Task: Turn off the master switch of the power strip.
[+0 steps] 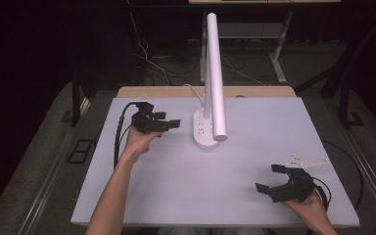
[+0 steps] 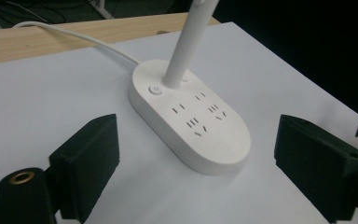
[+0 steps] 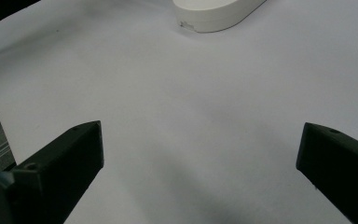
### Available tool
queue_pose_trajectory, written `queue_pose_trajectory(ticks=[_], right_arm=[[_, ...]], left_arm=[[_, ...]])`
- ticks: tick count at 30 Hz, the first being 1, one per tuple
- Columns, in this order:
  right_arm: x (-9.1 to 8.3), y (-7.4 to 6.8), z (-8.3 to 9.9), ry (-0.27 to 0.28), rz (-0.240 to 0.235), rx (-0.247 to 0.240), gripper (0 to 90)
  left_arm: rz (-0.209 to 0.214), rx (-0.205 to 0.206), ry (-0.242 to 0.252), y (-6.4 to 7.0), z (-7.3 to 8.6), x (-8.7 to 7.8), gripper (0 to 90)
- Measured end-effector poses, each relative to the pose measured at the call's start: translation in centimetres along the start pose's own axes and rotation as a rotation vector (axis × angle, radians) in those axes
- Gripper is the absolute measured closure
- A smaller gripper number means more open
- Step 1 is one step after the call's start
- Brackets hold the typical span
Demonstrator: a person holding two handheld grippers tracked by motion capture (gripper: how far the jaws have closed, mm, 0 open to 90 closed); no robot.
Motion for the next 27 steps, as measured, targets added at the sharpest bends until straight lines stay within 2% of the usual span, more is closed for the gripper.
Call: queue_pose_trajectory(ticks=[5, 11, 27], right_arm=[[0.0, 0.0, -0.1, 0.007, 0.001, 0.003, 0.0], [-0.2, 0.0, -0.1, 0.011, -0.001, 0.013, 0.0], [-0.3, 0.0, -0.1, 0.022, 0.003, 0.017, 0.0]], left_arm=[[0.003, 0.004, 0.013, 1.0, 0.9, -1.3, 0.0], [-0.012, 0.025, 0.029, 2.2, 2.4, -2.8, 0.0], [0.007, 0.069, 0.036, 5.9, 6.1, -5.1, 0.0]])
Point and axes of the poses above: each handheld gripper's, and its own axes: x roughly forward along the jaws, z roughly out of its underside, y roughly to its right, the point moved 4 cm from there along x, roughly forward along the jaws, and after that the axes turned 11 degrees about x, right-handed, at the moved point
